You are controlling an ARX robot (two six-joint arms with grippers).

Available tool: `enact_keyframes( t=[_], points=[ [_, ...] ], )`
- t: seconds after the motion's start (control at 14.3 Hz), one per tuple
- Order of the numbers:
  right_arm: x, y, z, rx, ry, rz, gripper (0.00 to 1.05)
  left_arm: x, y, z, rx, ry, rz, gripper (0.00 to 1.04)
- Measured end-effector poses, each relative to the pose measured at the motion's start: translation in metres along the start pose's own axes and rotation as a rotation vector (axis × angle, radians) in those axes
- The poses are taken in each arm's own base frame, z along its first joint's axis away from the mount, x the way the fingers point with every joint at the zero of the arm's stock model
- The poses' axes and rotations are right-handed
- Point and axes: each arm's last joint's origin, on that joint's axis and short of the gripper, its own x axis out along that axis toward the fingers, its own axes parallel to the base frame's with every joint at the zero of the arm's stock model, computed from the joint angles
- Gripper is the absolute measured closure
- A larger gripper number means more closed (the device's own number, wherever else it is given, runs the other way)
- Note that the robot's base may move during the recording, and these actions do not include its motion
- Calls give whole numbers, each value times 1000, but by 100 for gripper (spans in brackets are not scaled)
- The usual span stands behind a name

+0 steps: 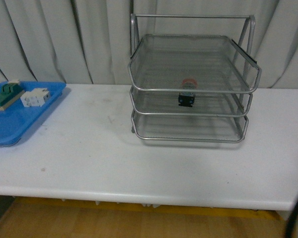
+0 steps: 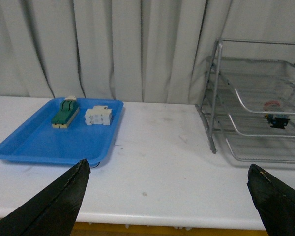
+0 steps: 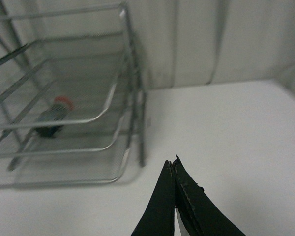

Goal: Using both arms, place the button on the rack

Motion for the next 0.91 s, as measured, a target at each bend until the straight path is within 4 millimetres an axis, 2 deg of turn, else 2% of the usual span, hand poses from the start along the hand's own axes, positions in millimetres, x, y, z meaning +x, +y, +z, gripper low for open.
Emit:
enact_keyframes(
  t=[0.07,0.21,0.35,0.91],
  points=[
    [-20,-5,4,-23,-74,-34,103,0,0,0,0,3,4,7],
    [-50,-4,1,-51,-86,-29,103,0,0,0,0,3,0,7],
    [-69,-3,-8,-61,-46,-20,103,0,0,0,0,1,0,7],
    [-107,-2,3,-75,-127,-18,103,0,0,0,0,2,0,7]
  ],
)
